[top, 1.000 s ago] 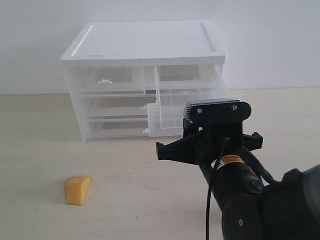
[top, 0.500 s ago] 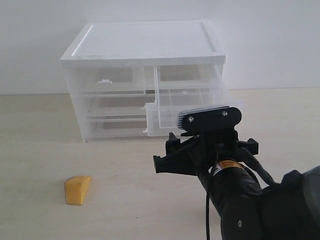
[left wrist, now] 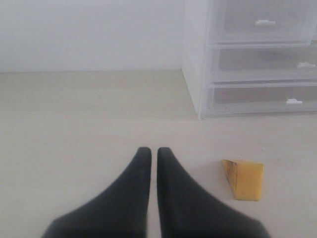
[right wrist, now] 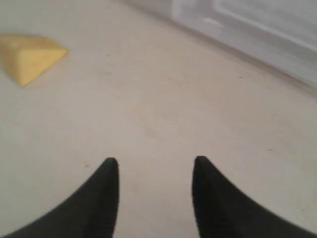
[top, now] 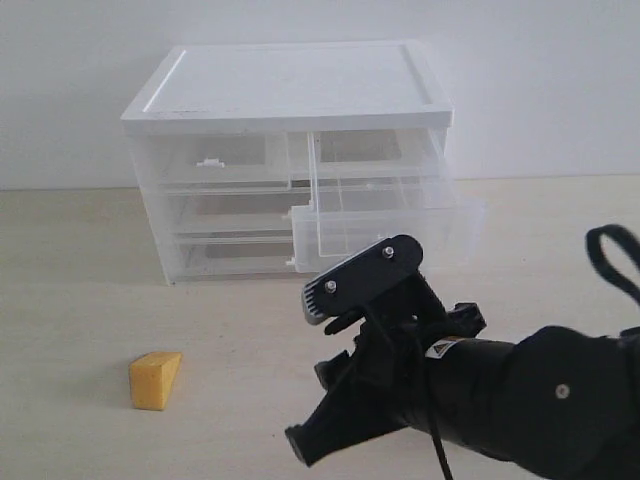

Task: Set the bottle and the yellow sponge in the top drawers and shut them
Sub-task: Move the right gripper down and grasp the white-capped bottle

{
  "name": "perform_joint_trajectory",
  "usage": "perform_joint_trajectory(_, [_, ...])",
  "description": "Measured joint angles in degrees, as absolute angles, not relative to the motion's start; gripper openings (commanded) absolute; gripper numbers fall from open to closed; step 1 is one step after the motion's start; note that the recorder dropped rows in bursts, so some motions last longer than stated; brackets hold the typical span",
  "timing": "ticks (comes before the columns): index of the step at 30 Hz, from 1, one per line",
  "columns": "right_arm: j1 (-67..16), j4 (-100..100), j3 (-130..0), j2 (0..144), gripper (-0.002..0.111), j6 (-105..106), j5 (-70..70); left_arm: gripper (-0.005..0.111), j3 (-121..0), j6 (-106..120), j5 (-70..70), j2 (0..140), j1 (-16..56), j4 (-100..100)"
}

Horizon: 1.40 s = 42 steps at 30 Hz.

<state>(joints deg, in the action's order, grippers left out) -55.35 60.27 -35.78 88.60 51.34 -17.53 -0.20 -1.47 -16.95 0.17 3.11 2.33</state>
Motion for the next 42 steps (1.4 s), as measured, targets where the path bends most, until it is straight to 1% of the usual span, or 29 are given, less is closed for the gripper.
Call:
perform_joint_trajectory(1, [-55.35, 61.67, -35.78, 86.08, 0.0, 56.55, -11.73, 0.004, -0.2, -1.47, -16.95, 0.17, 3.11, 2.33])
perform_joint_trajectory(4, [-54.56, 62.33, -35.78, 82.21, 0.0, 60.64, -2.04, 0.004, -0.2, -1.47, -16.95, 0.17, 3.11, 2.33])
perform_joint_trajectory(5, [-52.3, 62.33, -35.78, 81.27, 0.0, 61.42, 4.04, 0.004, -0.2, -1.47, -16.95, 0.17, 3.11, 2.33])
perform_joint_trajectory(6, [-51.02, 62.09, -35.78, 81.13, 0.0, 61.57, 6.74, 0.004, -0.2, -1.47, -16.95, 0.17, 3.11, 2.33])
perform_joint_trajectory(8, [-44.31, 56.69, -36.21, 81.03, 0.0, 59.22, 19.88, 0.004, -0.2, -1.47, -16.95, 0.17, 3.11, 2.33])
perform_joint_trajectory(10, [-39.35, 43.42, -38.79, 81.03, 0.0, 48.83, 30.63, 0.004, -0.2, -1.47, -16.95, 0.17, 3.11, 2.33])
perform_joint_trajectory(11, [-38.49, 38.16, -40.04, 81.03, 0.0, 44.43, 34.06, 0.004, -0.2, -1.47, -16.95, 0.17, 3.11, 2.33])
perform_joint_trajectory(14, [-37.69, 15.91, -46.76, 81.03, 0.0, 26.83, 49.31, 0.004, -0.2, -1.47, -16.95, 0.17, 3.11, 2.33])
perform_joint_trajectory(16, [-37.69, 3.69, -51.18, 81.03, 0.0, 20.79, 57.25, 0.004, -0.2, -1.47, -16.95, 0.17, 3.11, 2.33])
perform_joint_trajectory(20, [-35.1, -9.25, -54.21, 81.03, 0.0, 16.36, 64.28, 0.004, -0.2, -1.47, -16.95, 0.17, 3.11, 2.33])
perform_joint_trajectory(22, [-30.75, -10.84, -54.79, 81.03, 0.0, 16.93, 65.15, 0.004, -0.2, -1.47, -16.95, 0.17, 3.11, 2.33])
perform_joint_trajectory(27, [-17.12, -2.22, -54.79, 81.03, 0.0, 20.0, 59.63, 0.004, -0.2, -1.47, -16.95, 0.17, 3.11, 2.33])
perform_joint_trajectory(29, [-13.16, 2.73, -54.79, 81.03, 0.001, 21.68, 57.39, 0.004, -0.2, -1.47, -16.95, 0.17, 3.11, 2.33])
perform_joint_trajectory(30, [-12.32, 4.31, -54.79, 81.03, 0.005, 22.27, 56.8, 0.004, -0.2, -1.47, -16.95, 0.17, 3.11, 2.33])
perform_joint_trajectory(32, [-11.72, 6.73, -54.79, 81.03, 0.019, 23.32, 56.02, 0.004, -0.2, -1.47, -16.95, 0.17, 3.11, 2.33])
perform_joint_trajectory(33, [-11.72, 7.34, -54.79, 81.03, 0.03, 23.47, 55.89, 0.004, -0.2, -1.47, -16.95, 0.17, 3.11, 2.33])
perform_joint_trajectory(35, [-12.3, 8.16, -54.79, 81.03, 0.056, 23.79, 55.76, 0.004, -0.2, -1.47, -16.95, 0.17, 3.11, 2.33])
perform_joint_trajectory(36, [-12.6, 8.16, -54.79, 81.03, 0.068, 23.95, 55.76, 0.004, -0.2, -1.47, -16.95, 0.17, 3.11, 2.33])
perform_joint_trajectory(37, [-12.93, 8.16, -54.79, 81.03, 0.074, 23.95, 55.66, 0.004, -0.2, -1.47, -16.95, 0.17, 3.11, 2.33])
perform_joint_trajectory(42, [-13.13, 7.93, -54.13, 81.03, 0.073, 24.19, 52.22, 0.004, -0.2, -1.47, -16.95, 0.17, 3.11, 2.33])
